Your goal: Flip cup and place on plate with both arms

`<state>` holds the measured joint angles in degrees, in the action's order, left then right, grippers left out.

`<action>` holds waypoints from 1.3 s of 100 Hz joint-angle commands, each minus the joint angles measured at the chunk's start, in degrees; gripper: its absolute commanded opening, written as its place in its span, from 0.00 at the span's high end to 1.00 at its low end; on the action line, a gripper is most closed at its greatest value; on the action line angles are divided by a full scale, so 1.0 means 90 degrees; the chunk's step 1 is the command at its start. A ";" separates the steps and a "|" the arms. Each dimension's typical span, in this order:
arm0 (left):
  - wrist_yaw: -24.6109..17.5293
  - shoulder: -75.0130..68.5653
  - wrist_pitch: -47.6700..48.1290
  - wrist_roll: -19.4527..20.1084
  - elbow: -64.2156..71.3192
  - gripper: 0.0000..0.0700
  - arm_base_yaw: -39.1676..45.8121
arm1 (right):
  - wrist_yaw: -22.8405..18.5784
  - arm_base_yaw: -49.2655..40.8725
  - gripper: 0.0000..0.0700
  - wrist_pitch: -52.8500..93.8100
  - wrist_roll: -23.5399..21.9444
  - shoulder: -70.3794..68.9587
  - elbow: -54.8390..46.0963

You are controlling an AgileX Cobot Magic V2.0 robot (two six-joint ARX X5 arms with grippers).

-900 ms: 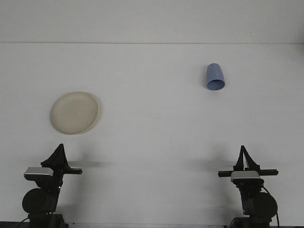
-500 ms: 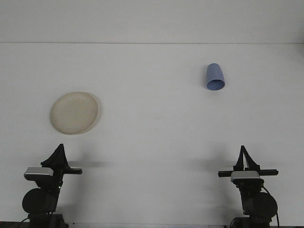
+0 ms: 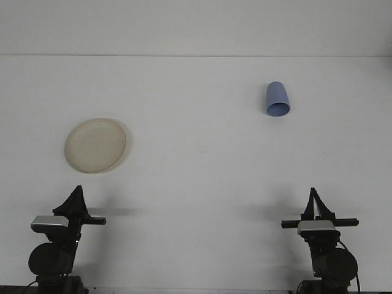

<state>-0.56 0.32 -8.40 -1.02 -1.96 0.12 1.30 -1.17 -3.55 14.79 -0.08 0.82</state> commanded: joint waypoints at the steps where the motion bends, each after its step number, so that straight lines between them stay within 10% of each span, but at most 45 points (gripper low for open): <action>1: 0.0019 -0.0010 -0.0075 -0.0039 0.0117 0.98 -0.0002 | -0.0114 0.0000 1.00 -0.0083 -0.0321 0.0002 -0.0010; 37: 0.0019 -0.0010 -0.0075 -0.0039 0.0117 0.98 -0.0005 | -0.0078 0.0007 1.00 -0.0289 -0.3332 -0.0012 0.0134; 63: 0.0019 -0.0010 -0.0075 -0.0039 0.0117 0.98 -0.0005 | -0.0277 0.0005 0.97 0.0163 -0.2885 -0.1622 0.1807; 82: 0.0019 -0.0010 -0.0075 -0.0039 0.0117 0.98 -0.0005 | -0.0384 0.0007 0.25 0.0112 -0.2152 -0.3623 0.3004; 130: 0.0019 -0.0010 -0.0075 -0.0039 0.0117 0.98 -0.0002 | -0.0559 0.0165 0.21 -0.2703 -0.1273 -0.8816 0.4454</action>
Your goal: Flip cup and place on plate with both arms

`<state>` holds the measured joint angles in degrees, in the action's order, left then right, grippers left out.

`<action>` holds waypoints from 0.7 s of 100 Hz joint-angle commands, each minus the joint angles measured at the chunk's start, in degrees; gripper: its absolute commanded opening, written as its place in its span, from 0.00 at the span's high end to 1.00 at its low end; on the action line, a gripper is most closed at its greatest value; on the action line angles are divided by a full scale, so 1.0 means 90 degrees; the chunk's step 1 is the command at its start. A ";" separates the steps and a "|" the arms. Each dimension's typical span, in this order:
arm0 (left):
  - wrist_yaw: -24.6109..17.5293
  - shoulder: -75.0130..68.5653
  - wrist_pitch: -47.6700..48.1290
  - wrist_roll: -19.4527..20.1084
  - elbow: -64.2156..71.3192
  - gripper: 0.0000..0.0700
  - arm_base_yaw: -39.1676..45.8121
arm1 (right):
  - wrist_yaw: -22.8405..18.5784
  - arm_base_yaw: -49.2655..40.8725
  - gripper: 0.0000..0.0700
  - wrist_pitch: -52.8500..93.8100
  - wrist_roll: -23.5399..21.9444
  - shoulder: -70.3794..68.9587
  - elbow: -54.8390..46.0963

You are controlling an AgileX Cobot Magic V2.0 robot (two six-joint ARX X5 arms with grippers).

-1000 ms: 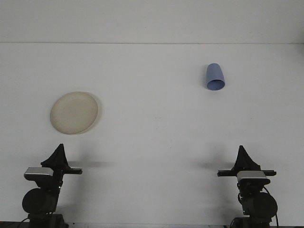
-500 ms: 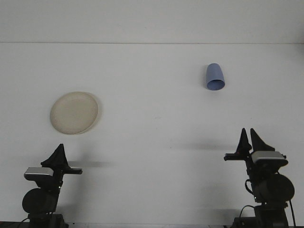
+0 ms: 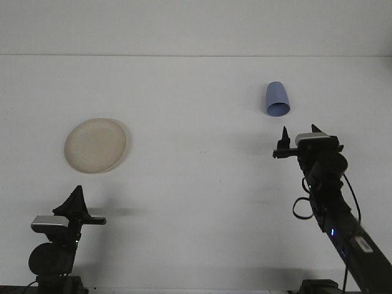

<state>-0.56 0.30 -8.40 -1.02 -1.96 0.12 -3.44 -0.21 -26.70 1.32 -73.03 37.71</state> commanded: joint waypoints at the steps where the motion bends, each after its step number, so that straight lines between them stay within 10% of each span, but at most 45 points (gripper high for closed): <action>1: 0.0019 -0.0007 -0.0075 -0.0039 0.0117 0.98 -0.0005 | -0.0032 0.0070 0.21 -0.0131 0.0240 -0.0811 0.0420; 70: 0.0019 -0.0007 -0.0075 -0.0039 0.0117 0.98 -0.0005 | -0.0525 0.0517 0.29 -0.0510 0.1061 -0.5382 0.4048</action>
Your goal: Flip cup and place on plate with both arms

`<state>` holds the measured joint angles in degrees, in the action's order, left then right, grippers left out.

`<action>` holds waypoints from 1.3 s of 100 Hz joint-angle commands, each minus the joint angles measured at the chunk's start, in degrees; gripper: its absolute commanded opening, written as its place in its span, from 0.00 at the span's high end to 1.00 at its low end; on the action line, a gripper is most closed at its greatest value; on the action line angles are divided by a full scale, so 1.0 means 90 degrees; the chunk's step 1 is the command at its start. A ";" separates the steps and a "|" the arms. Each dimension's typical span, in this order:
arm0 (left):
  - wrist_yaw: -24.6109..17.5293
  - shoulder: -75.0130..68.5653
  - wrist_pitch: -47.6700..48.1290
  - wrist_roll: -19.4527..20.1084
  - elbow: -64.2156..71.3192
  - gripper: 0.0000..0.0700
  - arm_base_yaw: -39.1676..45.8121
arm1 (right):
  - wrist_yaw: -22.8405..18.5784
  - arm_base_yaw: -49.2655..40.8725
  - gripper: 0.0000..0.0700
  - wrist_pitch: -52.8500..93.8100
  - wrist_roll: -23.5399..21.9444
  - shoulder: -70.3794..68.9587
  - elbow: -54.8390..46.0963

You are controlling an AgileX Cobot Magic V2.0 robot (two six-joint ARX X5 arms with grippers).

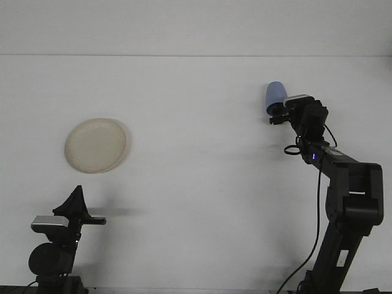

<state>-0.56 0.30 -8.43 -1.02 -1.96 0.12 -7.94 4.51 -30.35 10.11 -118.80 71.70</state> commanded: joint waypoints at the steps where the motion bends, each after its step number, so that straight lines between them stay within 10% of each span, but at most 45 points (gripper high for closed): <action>1: 0.0019 -0.0007 -0.0073 -0.0039 0.0117 0.98 -0.0005 | -0.0024 -0.0007 0.30 -0.0104 0.0087 -0.0330 0.0299; 25: 0.0019 -0.0007 -0.0075 -0.0039 0.0117 0.98 -0.0005 | -0.0270 -0.0010 1.00 -0.0107 0.0083 -0.0583 0.0508; 83: 0.0019 -0.0007 -0.0073 -0.0039 0.0117 0.98 -0.0005 | -0.0471 0.0085 1.00 0.0323 -0.0889 0.1039 0.0508; 130: 0.0019 -0.0007 -0.0073 -0.0039 0.0117 0.98 -0.0005 | -0.1690 -0.0520 1.00 0.6302 -0.1379 0.3997 0.0510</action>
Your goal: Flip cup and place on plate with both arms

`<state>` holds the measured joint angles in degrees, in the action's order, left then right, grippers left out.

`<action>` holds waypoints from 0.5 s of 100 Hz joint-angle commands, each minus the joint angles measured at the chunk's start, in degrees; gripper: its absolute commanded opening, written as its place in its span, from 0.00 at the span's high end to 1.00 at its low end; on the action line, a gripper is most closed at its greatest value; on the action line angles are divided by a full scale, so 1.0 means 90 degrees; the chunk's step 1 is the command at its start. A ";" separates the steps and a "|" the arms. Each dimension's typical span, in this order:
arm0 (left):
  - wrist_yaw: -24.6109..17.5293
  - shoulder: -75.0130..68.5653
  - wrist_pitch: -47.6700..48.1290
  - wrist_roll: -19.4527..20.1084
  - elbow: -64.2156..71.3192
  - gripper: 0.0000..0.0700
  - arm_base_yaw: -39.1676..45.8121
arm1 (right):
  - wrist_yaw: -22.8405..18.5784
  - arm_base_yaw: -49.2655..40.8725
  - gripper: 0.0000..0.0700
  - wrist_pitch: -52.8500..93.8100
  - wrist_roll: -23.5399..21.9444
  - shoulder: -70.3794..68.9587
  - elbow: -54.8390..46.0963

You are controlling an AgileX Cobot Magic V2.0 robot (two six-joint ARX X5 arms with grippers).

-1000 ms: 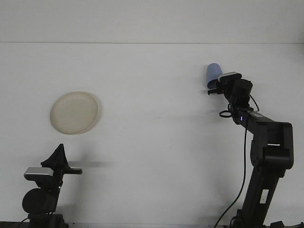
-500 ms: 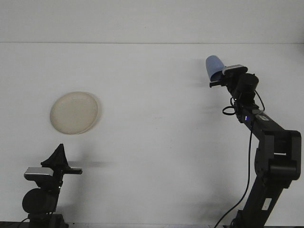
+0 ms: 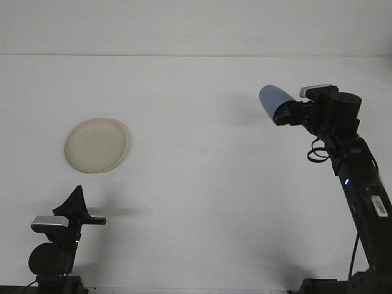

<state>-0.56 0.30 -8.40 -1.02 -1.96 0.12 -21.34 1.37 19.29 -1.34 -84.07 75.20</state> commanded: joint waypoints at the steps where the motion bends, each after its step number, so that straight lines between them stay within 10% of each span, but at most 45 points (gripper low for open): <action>1: 0.0019 -0.0007 -0.0075 -0.0039 0.0117 0.98 -0.0005 | -0.0221 -0.0204 1.00 0.0896 -0.0104 0.0175 0.0121; 50: 0.0019 -0.0007 -0.0075 -0.0039 0.0117 0.98 -0.0005 | 0.0177 -0.3594 1.00 0.4439 0.0508 0.0272 0.0631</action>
<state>-0.56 0.32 -8.40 -1.02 -1.96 0.12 -20.86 -27.33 57.71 2.24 -79.55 79.02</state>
